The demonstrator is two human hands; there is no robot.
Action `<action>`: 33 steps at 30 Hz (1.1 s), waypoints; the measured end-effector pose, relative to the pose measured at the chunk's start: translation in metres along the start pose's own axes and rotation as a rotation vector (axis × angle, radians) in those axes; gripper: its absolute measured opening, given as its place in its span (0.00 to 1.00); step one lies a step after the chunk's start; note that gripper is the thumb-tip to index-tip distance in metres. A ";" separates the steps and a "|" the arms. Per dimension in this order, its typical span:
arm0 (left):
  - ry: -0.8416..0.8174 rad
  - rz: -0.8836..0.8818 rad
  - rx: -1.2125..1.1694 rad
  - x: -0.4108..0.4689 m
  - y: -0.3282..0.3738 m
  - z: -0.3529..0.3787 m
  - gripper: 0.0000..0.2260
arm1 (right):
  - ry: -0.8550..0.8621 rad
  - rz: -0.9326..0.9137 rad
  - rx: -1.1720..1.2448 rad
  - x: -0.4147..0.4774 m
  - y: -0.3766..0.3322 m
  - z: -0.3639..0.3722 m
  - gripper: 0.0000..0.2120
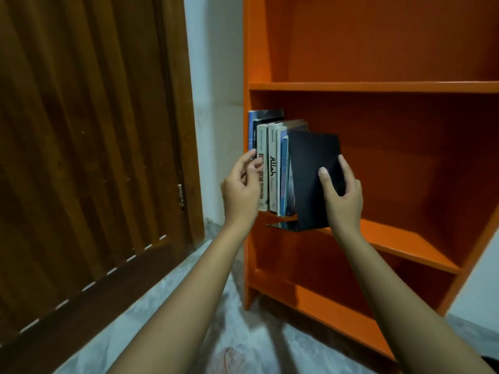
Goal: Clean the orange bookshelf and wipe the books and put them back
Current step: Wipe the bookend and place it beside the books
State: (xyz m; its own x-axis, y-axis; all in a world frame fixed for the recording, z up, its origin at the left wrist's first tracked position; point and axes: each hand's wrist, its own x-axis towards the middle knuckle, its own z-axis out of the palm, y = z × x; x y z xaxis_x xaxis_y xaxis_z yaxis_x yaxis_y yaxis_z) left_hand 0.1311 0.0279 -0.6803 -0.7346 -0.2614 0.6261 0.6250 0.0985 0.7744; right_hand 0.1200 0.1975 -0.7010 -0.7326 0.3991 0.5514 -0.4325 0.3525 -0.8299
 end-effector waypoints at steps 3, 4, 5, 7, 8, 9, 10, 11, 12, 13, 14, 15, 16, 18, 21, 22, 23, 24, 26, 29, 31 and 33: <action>0.053 -0.059 0.125 0.025 -0.022 0.014 0.15 | 0.044 0.004 0.042 0.029 0.016 -0.012 0.26; 0.033 -0.096 0.168 0.031 -0.033 0.018 0.17 | 0.045 0.010 0.042 0.037 0.023 -0.015 0.26; 0.005 -0.128 0.215 0.036 -0.045 0.023 0.20 | 0.043 0.017 0.041 0.045 0.031 -0.017 0.25; -0.078 -0.185 0.307 0.044 -0.066 0.034 0.29 | 0.027 0.036 0.038 0.059 0.050 -0.017 0.25; -0.122 -0.215 0.343 0.046 -0.073 0.040 0.34 | 0.012 0.049 0.042 0.064 0.060 -0.016 0.25; -0.155 -0.238 0.371 0.047 -0.079 0.046 0.38 | 0.002 0.065 0.053 0.068 0.071 -0.013 0.26; -0.175 -0.238 0.382 0.049 -0.085 0.052 0.42 | -0.011 0.083 0.058 0.072 0.081 -0.011 0.26; -0.183 -0.233 0.392 0.050 -0.090 0.056 0.46 | -0.018 0.096 0.066 0.076 0.090 -0.008 0.26; -0.176 -0.226 0.408 0.051 -0.094 0.060 0.50 | -0.022 0.102 0.083 0.079 0.096 -0.006 0.24; -0.164 -0.224 0.432 0.053 -0.099 0.064 0.52 | -0.024 0.097 0.110 0.082 0.101 -0.004 0.19; -0.153 -0.220 0.457 0.054 -0.102 0.067 0.54 | -0.030 0.092 0.137 0.085 0.105 -0.002 0.13; -0.145 -0.221 0.477 0.055 -0.107 0.070 0.55 | -0.034 0.104 0.157 0.088 0.109 0.000 0.09; -0.149 -0.217 0.499 0.055 -0.111 0.074 0.56 | -0.043 0.116 0.180 0.091 0.111 0.001 0.07; -0.164 -0.204 0.535 0.053 -0.116 0.082 0.57 | -0.038 0.118 0.204 0.095 0.120 0.004 0.20; -0.089 -0.171 0.613 0.054 -0.123 0.088 0.57 | -0.035 0.120 0.199 0.100 0.133 0.007 0.25; -0.044 -0.144 0.656 0.056 -0.125 0.089 0.56 | -0.033 0.124 0.202 0.101 0.136 0.007 0.19; -0.005 -0.119 0.691 0.058 -0.127 0.088 0.56 | -0.023 0.135 0.202 0.102 0.137 0.008 0.16; 0.015 -0.105 0.709 0.060 -0.130 0.088 0.56 | -0.011 0.146 0.205 0.103 0.137 0.008 0.13; -0.008 -0.117 0.695 0.064 -0.135 0.088 0.58 | 0.002 0.164 0.218 0.103 0.138 0.008 0.11; -0.089 -0.145 0.632 0.067 -0.139 0.090 0.61 | 0.026 0.202 0.256 0.106 0.145 0.009 0.17; -0.097 -0.136 0.615 0.071 -0.141 0.091 0.61 | 0.046 0.236 0.281 0.106 0.147 0.009 0.18; -0.082 -0.139 0.602 0.076 -0.139 0.092 0.61 | 0.051 0.246 0.302 0.106 0.146 0.008 0.18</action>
State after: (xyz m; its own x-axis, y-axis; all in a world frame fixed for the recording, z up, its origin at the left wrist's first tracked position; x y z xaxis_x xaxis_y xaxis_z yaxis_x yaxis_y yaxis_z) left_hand -0.0357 0.0822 -0.7317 -0.8314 -0.2386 0.5018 0.2809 0.5987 0.7501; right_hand -0.0253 0.2845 -0.7647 -0.8100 0.4851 0.3296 -0.3875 -0.0209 -0.9216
